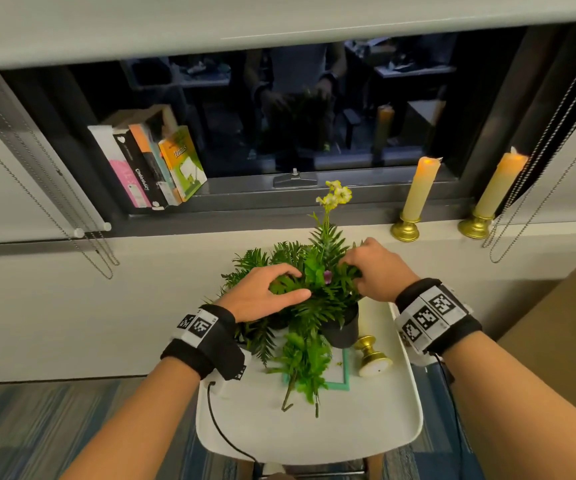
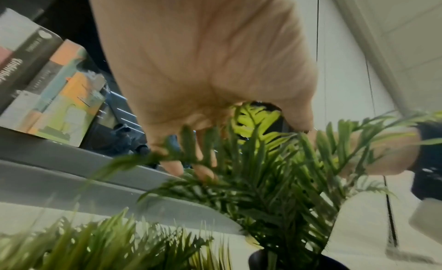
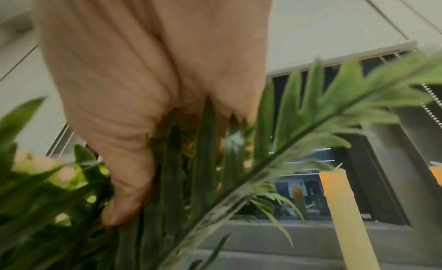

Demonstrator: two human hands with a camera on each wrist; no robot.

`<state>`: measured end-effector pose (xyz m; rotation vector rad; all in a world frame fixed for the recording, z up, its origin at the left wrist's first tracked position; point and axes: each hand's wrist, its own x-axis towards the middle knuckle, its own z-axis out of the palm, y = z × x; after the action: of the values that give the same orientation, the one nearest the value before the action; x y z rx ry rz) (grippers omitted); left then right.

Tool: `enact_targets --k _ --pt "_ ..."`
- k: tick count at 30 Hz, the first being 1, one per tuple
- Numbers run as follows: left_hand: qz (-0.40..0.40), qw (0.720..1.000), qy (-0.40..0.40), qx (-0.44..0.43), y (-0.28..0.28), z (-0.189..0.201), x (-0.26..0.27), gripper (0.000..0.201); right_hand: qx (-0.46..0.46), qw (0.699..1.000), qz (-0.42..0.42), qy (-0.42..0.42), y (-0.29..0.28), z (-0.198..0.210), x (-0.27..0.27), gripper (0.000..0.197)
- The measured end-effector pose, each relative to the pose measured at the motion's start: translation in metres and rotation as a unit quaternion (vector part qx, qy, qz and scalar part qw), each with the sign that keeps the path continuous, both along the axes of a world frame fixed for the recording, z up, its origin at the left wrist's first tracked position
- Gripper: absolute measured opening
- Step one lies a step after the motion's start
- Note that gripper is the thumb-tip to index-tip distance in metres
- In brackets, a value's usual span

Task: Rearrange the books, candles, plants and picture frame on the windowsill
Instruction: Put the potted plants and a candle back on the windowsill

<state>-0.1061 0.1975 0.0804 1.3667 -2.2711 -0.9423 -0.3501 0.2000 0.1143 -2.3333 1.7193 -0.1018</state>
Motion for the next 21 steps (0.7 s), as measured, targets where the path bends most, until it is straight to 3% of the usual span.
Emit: enact_targets --k 4,6,8,10,13,15,19,21 --pt "0.080 0.991 0.100 -0.037 -0.003 0.013 0.021 0.066 -0.049 0.998 -0.008 -0.029 -0.006 0.020 -0.006 0.040" --pt "0.157 0.975 0.145 -0.054 -0.009 0.014 0.038 0.058 -0.076 0.996 -0.020 -0.051 -0.007 0.028 -0.009 0.042" --pt "0.186 0.973 0.131 -0.041 -0.017 0.012 0.052 0.034 -0.101 0.992 -0.031 -0.065 -0.009 0.036 -0.009 0.044" --pt "0.160 0.984 0.078 -0.023 -0.022 0.013 0.055 0.019 -0.126 0.988 -0.037 -0.080 -0.011 0.045 -0.005 0.043" --pt "0.068 0.997 0.027 -0.006 -0.024 0.022 0.037 0.041 -0.149 0.982 -0.038 -0.112 -0.015 0.059 0.008 0.040" --pt "0.055 0.998 -0.033 0.013 -0.025 0.031 0.021 0.053 -0.154 0.979 -0.044 -0.125 -0.018 0.067 0.016 0.040" --pt "0.033 0.998 -0.049 0.009 -0.036 0.040 -0.006 0.059 -0.160 0.977 -0.024 -0.138 -0.029 0.077 0.031 0.039" --pt "0.050 0.999 0.003 -0.005 -0.042 0.044 -0.011 0.057 -0.164 0.975 -0.019 -0.146 -0.038 0.079 0.036 0.039"
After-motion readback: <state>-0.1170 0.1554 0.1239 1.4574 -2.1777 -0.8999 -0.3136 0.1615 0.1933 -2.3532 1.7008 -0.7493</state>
